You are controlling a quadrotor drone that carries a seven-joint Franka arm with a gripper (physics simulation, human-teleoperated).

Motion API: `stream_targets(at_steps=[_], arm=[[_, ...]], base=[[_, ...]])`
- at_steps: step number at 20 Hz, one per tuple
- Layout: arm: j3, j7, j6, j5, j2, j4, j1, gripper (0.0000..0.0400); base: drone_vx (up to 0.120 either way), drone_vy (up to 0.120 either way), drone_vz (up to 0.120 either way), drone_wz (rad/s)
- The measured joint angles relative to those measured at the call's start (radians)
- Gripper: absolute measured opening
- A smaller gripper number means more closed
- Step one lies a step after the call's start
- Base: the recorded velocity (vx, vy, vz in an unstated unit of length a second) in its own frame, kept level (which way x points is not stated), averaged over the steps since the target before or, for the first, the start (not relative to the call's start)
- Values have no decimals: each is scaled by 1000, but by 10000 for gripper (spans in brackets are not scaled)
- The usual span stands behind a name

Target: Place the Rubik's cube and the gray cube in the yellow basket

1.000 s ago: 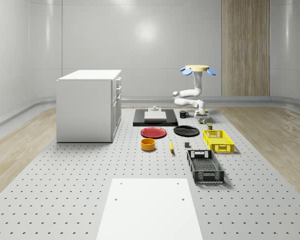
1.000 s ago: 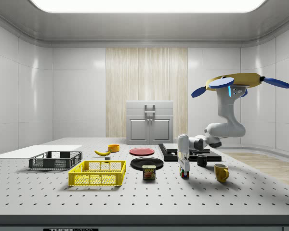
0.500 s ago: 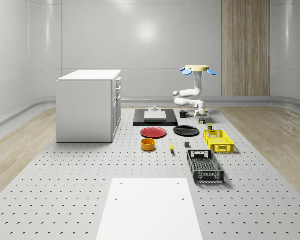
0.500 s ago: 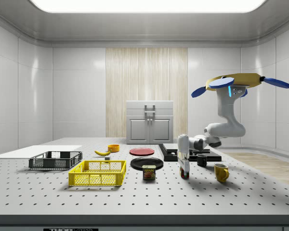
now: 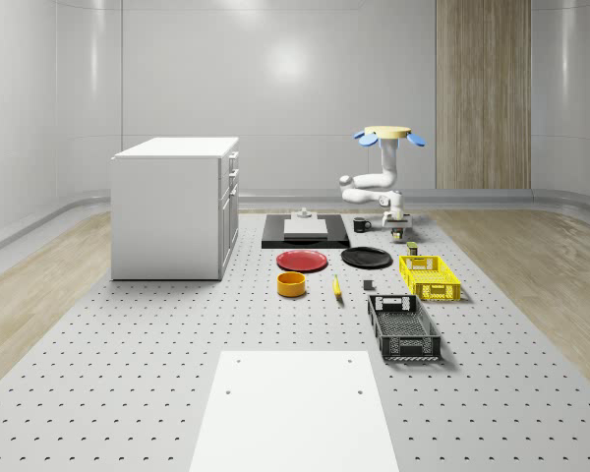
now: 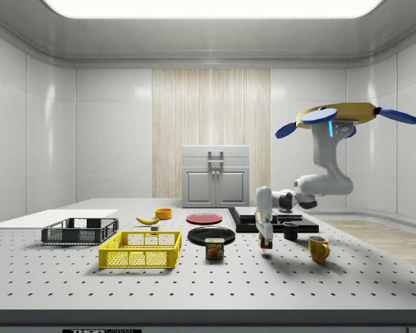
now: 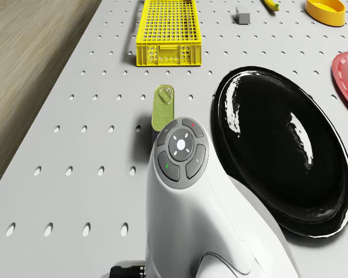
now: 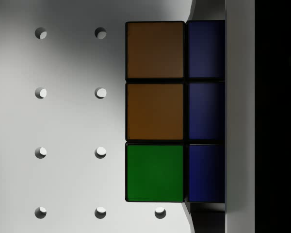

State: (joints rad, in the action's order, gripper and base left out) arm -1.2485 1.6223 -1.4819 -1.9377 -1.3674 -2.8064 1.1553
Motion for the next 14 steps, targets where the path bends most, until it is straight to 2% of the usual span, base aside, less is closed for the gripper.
stream_targets(at_steps=[8, 11, 14], arm=[[-58, 12, 6, 60, -16, -11, 8, 325], [-66, 15, 2, 70, -23, -12, 10, 325], [-70, 17, -5, 77, -31, -12, 13, 325]], base=[[0, 0, 120, 0], [120, 0, 120, 0], [120, 0, 13, 0]])
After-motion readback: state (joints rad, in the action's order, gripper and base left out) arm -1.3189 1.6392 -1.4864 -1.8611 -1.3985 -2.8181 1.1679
